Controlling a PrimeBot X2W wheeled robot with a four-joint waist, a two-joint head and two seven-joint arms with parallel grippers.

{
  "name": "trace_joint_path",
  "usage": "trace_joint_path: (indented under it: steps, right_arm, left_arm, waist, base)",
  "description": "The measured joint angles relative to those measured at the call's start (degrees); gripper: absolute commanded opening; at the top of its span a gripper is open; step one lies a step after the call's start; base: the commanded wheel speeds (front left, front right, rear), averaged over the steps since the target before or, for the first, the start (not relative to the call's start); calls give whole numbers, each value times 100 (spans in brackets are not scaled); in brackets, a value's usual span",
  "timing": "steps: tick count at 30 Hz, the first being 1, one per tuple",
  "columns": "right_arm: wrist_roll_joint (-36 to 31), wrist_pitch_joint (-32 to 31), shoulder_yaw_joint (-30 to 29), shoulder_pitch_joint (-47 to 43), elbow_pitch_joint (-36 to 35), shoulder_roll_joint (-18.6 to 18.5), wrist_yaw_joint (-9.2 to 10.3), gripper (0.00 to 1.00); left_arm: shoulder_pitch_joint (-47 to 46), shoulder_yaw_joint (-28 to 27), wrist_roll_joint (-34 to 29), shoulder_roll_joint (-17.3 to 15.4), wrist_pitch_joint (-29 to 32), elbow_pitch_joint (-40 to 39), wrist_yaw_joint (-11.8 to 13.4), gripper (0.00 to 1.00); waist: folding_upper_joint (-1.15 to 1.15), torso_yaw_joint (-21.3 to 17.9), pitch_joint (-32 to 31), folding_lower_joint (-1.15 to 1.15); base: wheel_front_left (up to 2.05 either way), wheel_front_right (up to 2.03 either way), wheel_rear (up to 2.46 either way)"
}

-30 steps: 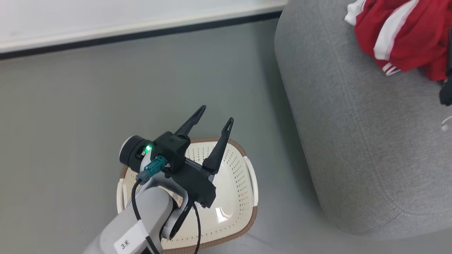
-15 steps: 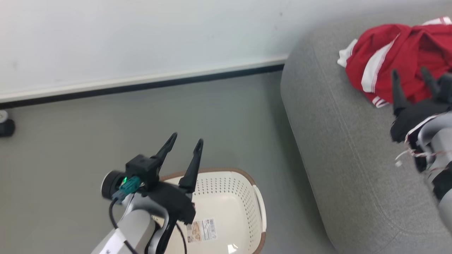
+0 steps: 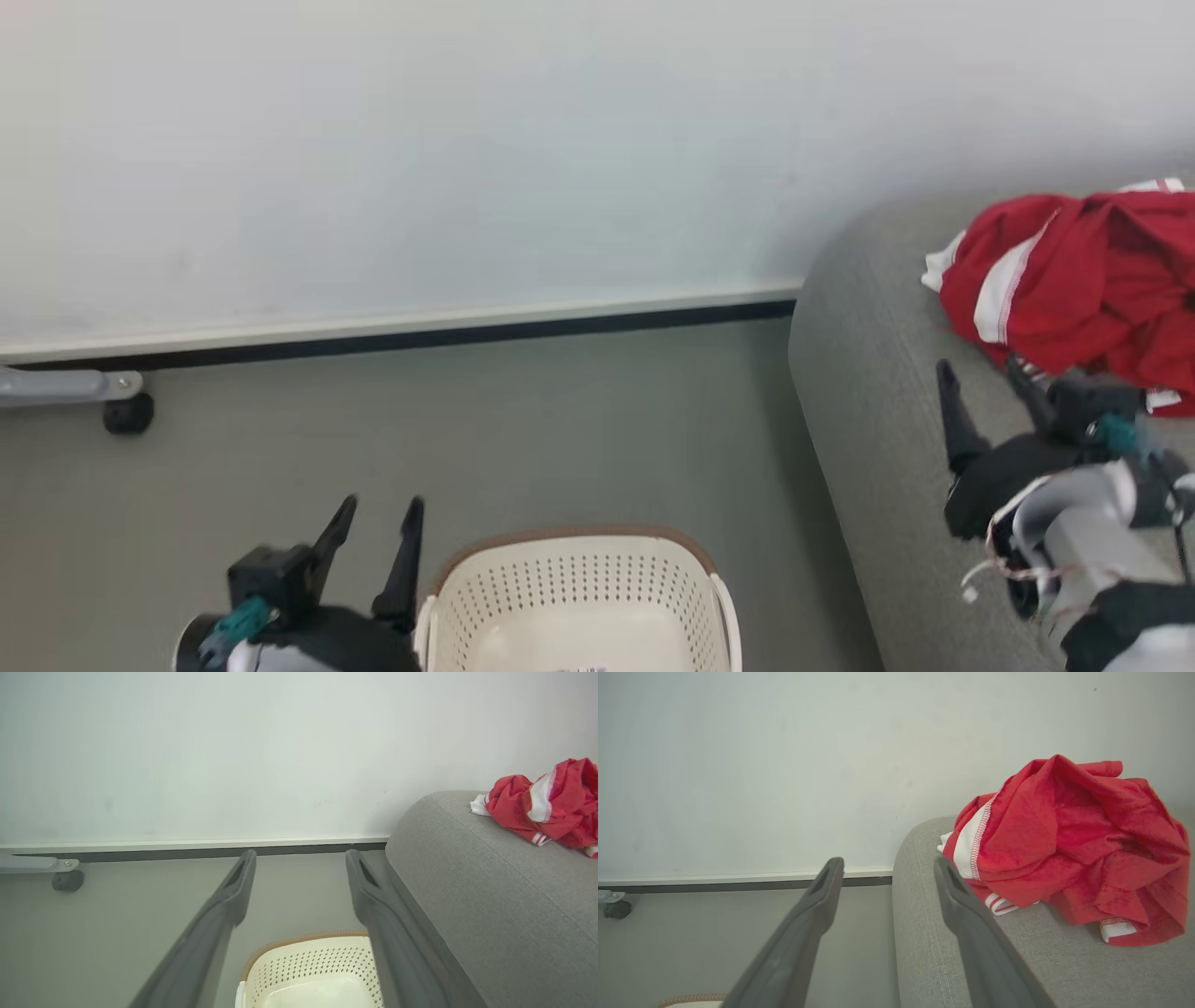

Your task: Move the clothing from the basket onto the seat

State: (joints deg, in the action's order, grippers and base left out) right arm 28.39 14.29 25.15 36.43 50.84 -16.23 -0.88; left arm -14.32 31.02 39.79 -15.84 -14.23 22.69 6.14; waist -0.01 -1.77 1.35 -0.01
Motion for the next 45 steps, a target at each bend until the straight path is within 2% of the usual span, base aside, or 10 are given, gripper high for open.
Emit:
trace_joint_path:
  steps: [9,17,22,32,45]
  right_arm:
    - [16,0,-145,-1340,-1181,234,464,100]
    - [-63,0,-357,-2424,-2306,280,701,100]
    - [-194,0,-477,-2931,-2952,399,751,100]
    - [-488,1,-734,-3717,-3980,399,795,100]
    - [-806,18,-1369,-4177,-4579,481,802,100]
  left_arm:
    - [959,-503,-9,-318,-5,-390,52,100]
    - [1527,-933,-143,-390,-5,-821,98,100]
    - [1843,-1212,-286,-404,-5,-1022,99,100]
    - [2163,-1731,-759,-298,-5,-1373,99,100]
    - [2310,-1925,-1123,-192,-7,-1647,99,100]
  waist:
    - [0,210,-537,0]
    - [1,297,-733,0]
    - [1,312,-740,1]
    - [1,309,-688,1]
    - [1,216,-577,1]
  base:
    - [0,0,0]
    - [0,0,0]
    - [0,0,0]
    - [0,0,0]
    - [0,0,0]
